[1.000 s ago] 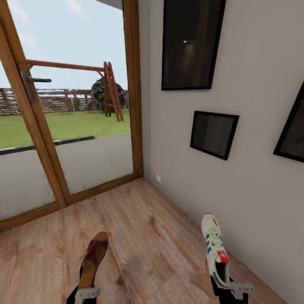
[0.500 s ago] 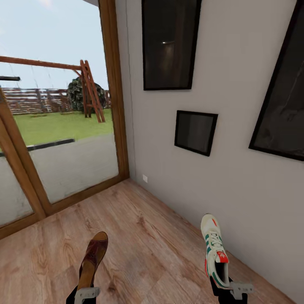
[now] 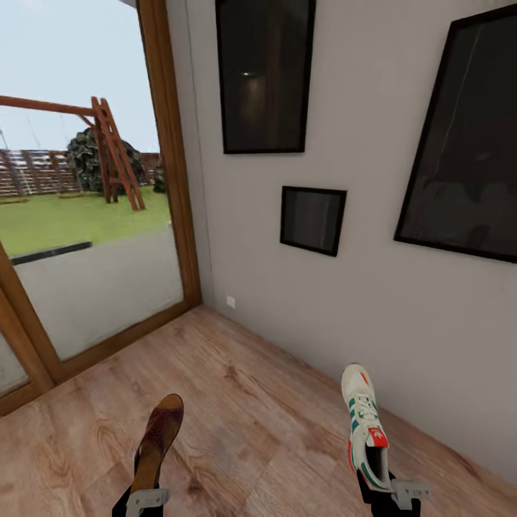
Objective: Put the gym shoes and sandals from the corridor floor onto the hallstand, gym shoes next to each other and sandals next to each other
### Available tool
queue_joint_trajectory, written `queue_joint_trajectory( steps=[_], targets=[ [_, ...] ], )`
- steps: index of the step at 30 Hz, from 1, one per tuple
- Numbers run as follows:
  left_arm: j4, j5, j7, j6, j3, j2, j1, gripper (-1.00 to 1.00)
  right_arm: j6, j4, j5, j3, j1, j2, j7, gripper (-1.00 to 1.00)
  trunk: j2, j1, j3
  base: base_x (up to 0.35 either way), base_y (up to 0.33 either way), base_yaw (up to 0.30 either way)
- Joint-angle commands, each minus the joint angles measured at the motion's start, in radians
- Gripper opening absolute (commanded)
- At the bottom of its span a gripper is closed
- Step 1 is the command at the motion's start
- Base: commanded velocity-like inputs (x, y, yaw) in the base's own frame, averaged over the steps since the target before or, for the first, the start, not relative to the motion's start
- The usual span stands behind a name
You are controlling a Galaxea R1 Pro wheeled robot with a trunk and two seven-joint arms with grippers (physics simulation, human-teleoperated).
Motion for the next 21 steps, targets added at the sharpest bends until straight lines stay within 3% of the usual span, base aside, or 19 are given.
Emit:
queue_joint_trajectory(
  steps=[1, 21],
  targets=[
    [0.001, -0.013, 0.003, -0.003, 0.006, 0.0, 0.0, -1.0, -0.003, 0.001, 0.008, -0.01, -0.001, 0.0, 0.003, -1.0, 0.0, 0.0, -0.001, -0.05, 0.105, -0.279],
    [0.002, -0.013, 0.002, -0.003, 0.004, -0.003, 0.0, -1.0, -0.003, 0.001, 0.008, -0.009, -0.001, 0.0, 0.004, -1.0, 0.0, 0.0, -0.001, -0.004, 0.009, -0.277]
  ],
)
